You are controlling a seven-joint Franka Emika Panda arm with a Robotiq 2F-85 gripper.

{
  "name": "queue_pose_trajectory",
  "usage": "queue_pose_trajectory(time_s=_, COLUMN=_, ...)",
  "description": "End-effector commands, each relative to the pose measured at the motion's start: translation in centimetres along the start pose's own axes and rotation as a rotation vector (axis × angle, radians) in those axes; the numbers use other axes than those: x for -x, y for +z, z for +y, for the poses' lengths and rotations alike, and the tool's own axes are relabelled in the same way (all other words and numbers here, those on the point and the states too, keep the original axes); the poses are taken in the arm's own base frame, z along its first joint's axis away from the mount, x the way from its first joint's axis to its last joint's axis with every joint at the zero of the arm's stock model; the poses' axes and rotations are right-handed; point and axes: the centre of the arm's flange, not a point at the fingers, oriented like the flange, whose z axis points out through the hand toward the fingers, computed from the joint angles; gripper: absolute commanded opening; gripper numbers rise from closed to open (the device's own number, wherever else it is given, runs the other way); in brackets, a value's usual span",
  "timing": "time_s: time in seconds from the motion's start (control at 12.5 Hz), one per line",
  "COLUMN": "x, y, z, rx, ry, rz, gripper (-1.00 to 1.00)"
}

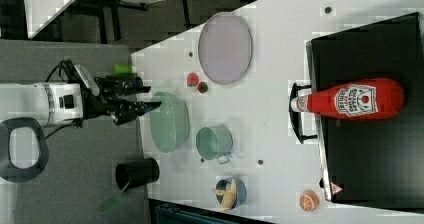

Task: Pick Ketchup from oven and place it on table.

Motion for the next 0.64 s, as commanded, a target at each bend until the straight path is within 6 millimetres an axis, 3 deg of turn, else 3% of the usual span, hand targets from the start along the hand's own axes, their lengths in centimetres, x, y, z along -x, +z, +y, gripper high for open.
queue_pose_trajectory(time_s=0.08, x=7.0, y=-10.3, z=11.9, rx=-0.007, ry=0.058, rz=0.052, gripper=0.59)
queue_pose_trajectory(time_s=0.24, x=6.8, y=-10.3, z=12.0, rx=-0.008, ry=0.061, rz=0.052, gripper=0.99)
queue_pose_trajectory(time_s=0.48, x=5.3, y=-10.2, z=13.3, rx=-0.017, ry=0.099, rz=0.043, gripper=1.00)
queue_pose_trajectory(time_s=0.64, x=2.9, y=-9.6, z=15.0, rx=-0.027, ry=0.154, rz=0.033, gripper=1.00)
